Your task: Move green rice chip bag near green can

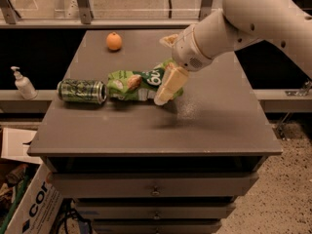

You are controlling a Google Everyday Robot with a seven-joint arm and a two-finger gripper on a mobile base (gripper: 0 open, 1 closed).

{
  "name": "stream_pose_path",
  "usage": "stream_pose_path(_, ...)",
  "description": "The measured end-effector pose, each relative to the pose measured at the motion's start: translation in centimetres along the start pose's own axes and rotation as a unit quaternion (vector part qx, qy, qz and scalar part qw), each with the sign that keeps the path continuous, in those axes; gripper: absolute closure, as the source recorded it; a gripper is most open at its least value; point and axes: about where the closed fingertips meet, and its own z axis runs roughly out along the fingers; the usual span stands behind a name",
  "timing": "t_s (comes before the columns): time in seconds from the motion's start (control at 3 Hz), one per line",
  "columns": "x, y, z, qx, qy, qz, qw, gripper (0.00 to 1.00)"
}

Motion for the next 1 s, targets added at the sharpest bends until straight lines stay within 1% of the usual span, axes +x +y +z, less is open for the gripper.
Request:
stream_pose_path(0.33, 0.0, 0.0, 0.0, 0.000, 0.000, 0.000, 1.0000, 0.00)
stream_pose_path(0.67, 0.5, -0.3, -0.8, 0.016, -0.009, 0.005, 0.9998, 0.00)
stream_pose_path(1.0, 1.7, -0.6, -3.4, 0.059, -0.006, 0.012, 0.9981, 0.00)
